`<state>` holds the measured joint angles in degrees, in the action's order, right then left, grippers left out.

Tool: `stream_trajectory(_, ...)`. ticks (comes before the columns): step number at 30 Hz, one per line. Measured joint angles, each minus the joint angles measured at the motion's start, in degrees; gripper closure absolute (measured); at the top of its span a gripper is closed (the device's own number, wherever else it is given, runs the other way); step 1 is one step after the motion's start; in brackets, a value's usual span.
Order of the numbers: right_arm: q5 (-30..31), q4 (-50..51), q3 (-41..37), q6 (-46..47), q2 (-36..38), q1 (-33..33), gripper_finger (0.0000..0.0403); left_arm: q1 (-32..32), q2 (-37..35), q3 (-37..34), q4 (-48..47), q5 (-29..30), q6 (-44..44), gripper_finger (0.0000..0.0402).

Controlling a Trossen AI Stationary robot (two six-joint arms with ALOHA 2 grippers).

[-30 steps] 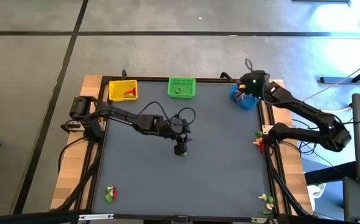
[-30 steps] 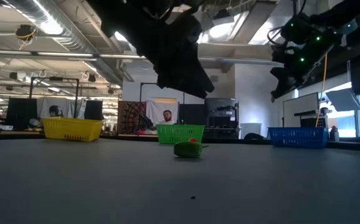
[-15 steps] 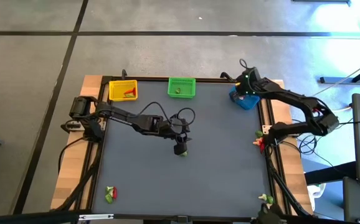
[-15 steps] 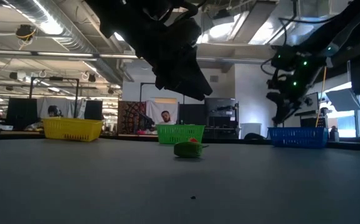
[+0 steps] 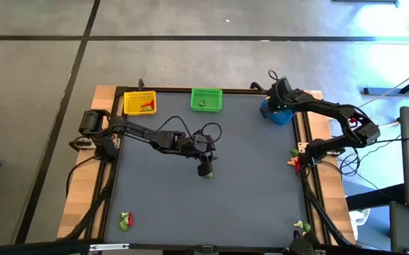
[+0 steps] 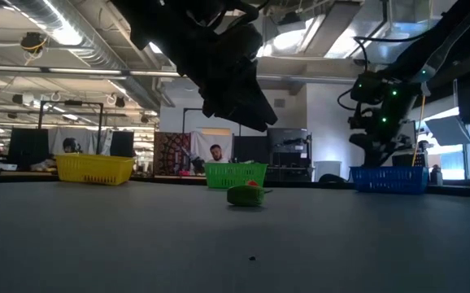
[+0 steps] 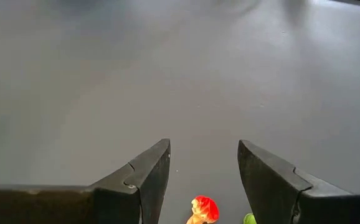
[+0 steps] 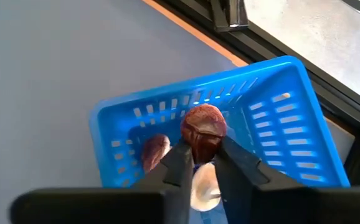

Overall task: Sort produce into baskets
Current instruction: Put the brown mushroom into the blue basket, then put the red mushroom into the blue basket

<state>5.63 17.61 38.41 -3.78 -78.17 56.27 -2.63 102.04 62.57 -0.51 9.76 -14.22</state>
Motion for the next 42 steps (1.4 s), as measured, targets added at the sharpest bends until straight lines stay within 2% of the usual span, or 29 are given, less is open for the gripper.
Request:
stream_trajectory(9, -1.7, -0.6, 0.4, -0.3, 0.0, 0.0, 0.0236, 0.0, 0.0, 0.0, 0.0, 0.0, 0.0, 0.0218)
stream_trajectory(15, -3.3, 2.9, 3.4, -0.7, 1.6, -0.2, 0.0212, 0.0, 0.0, 0.0, -0.2, 0.0, -0.6, 0.0218)
stream_trajectory(20, -4.6, 9.5, 7.3, -1.2, 5.6, -3.8, 0.021, 0.1, 0.0, 0.0, -0.4, 0.0, -0.4, 0.0218)
stream_trajectory(28, -23.8, 4.6, 8.8, 1.2, 9.7, -14.1, 0.0194, 0.4, -1.4, 0.1, -3.1, 0.0, 0.7, 0.0218)
stream_trajectory(36, -29.4, -1.6, 8.8, 1.3, 8.9, -30.8, 0.0138, 0.5, -2.2, 0.1, -4.4, 0.0, 1.1, 0.0218)
stream_trajectory(42, -27.9, -1.6, 8.8, -2.1, 7.8, -42.6, 0.0141, 0.5, -2.3, 0.1, -7.2, 0.2, 1.6, 0.0218)
